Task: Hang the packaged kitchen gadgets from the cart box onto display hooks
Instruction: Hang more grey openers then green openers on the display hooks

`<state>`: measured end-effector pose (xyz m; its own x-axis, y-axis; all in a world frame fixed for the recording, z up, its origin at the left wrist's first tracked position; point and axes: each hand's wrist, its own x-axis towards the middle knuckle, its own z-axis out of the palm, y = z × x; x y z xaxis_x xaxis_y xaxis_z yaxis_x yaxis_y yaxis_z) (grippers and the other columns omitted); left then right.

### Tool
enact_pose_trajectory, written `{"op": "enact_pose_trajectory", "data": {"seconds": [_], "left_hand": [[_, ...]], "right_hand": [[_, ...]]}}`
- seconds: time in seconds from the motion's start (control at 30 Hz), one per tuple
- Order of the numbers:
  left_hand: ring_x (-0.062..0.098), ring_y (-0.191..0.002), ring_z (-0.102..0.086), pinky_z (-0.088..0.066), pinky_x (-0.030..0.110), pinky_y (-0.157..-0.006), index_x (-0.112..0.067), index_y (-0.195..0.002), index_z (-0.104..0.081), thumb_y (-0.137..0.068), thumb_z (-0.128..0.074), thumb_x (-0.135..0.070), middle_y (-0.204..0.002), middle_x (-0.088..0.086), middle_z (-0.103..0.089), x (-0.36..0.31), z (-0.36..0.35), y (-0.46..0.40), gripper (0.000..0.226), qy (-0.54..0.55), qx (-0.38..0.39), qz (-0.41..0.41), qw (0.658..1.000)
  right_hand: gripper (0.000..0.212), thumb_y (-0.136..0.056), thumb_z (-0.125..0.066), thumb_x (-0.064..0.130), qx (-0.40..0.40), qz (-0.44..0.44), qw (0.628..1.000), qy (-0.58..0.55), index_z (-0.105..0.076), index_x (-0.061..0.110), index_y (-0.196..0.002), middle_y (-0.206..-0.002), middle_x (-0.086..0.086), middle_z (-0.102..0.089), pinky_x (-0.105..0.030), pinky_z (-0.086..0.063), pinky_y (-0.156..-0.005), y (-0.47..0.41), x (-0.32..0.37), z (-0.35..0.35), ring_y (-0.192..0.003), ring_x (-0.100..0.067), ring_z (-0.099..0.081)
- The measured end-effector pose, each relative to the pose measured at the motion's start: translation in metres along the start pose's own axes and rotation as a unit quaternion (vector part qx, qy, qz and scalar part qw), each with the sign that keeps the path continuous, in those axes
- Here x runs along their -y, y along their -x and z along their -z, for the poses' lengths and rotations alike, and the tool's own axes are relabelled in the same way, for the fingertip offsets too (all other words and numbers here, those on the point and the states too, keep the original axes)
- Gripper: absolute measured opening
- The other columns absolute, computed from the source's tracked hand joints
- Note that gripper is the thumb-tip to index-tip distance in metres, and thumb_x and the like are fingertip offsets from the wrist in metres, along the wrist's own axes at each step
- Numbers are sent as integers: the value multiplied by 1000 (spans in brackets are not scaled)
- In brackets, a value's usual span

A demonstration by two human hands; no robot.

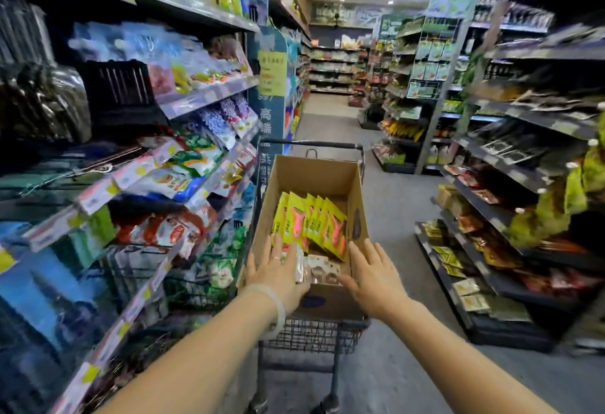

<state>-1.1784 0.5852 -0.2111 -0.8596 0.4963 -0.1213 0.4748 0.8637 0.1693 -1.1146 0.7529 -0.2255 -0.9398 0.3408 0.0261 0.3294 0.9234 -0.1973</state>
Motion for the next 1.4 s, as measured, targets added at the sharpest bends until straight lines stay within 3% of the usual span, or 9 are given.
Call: {"op": "enact_pose_trajectory", "data": {"seconds": [0.27, 0.5, 0.67, 0.77, 0.93, 1.03, 1.2, 1.33, 1.4], "left_hand": [[24, -143, 20, 4, 47, -117, -23, -148, 12, -94, -36, -53, -156, 7, 21, 35, -12, -147, 78, 26, 57, 9, 998], [23, -144, 19, 4, 46, -117, -23, -148, 11, -94, -38, -47, -155, 6, 22, 45, -64, -224, 76, 39, 133, 27, 990], [21, -144, 19, 2, 43, -117, -25, -148, 9, -93, -37, -52, -155, 4, 22, 46, -109, -266, 76, 50, 189, 57, 979], [22, -144, 17, -1, 42, -117, -25, -148, 8, -93, -38, -52, -156, 4, 20, 46, -130, -288, 77, 61, 219, 72, 971], [23, -145, 14, -3, 38, -118, -23, -149, 5, -93, -38, -52, -157, 7, 15, 42, -159, -312, 76, 72, 227, 84, 968], [22, -145, 14, -4, 37, -119, -25, -149, 4, -93, -40, -49, -157, 5, 14, 39, -169, -317, 75, 114, 235, 90, 961], [22, -146, 6, -9, 35, -119, -26, -149, -3, -94, -45, -43, -158, 5, 9, 41, -175, -324, 72, 161, 227, 99, 955], [22, -146, 0, -12, 33, -118, -24, -149, -6, -94, -46, -40, -158, 6, 8, 42, -176, -328, 70, 175, 225, 114, 952], [23, -146, -1, -13, 33, -118, -23, -149, -7, -93, -48, -39, -158, 7, 7, 43, -176, -330, 71, 174, 224, 118, 952]], "right_hand": [[68, -94, -40, 50, 21, -38, 999, -31, -12, 22, -149, -157, -11, -11, -42, -14, -118, -157, -11, -20, -145, -30, -10], [69, -93, -49, 43, 148, -85, 982, -83, -14, 22, -149, -158, -9, -8, -43, -16, -116, -221, -32, -101, -145, -29, -9], [57, -91, -53, 32, 212, -61, 974, -52, -29, 18, -140, -145, -9, -33, -39, -34, -107, -266, -53, -162, -132, -28, -33], [63, -89, -55, 31, 262, -72, 961, -54, -24, 18, -142, -147, -11, -29, -40, -37, -103, -286, -62, -196, -131, -30, -34], [95, -80, -67, 39, 350, -213, 898, -163, -4, 16, -148, -148, -11, -29, -38, -36, -105, -308, -80, -244, -133, -30, -35], [113, -69, -77, 42, 329, -306, 869, -208, -1, 15, -148, -149, -11, -28, -42, -36, -108, -314, -87, -273, -134, -32, -34], [89, -58, -82, 44, 269, -396, 855, -198, -42, 14, -131, -133, -11, -46, -44, -43, -100, -316, -86, -294, -123, -31, -44], [92, -58, -86, 32, 252, -463, 816, -236, -35, 6, -130, -136, -17, -34, -44, -41, -102, -322, -85, -278, -126, -35, -36], [85, -61, -86, 22, 220, -457, 813, -286, -33, 6, -126, -133, -17, -37, -43, -44, -95, -321, -83, -272, -121, -35, -42]]}}
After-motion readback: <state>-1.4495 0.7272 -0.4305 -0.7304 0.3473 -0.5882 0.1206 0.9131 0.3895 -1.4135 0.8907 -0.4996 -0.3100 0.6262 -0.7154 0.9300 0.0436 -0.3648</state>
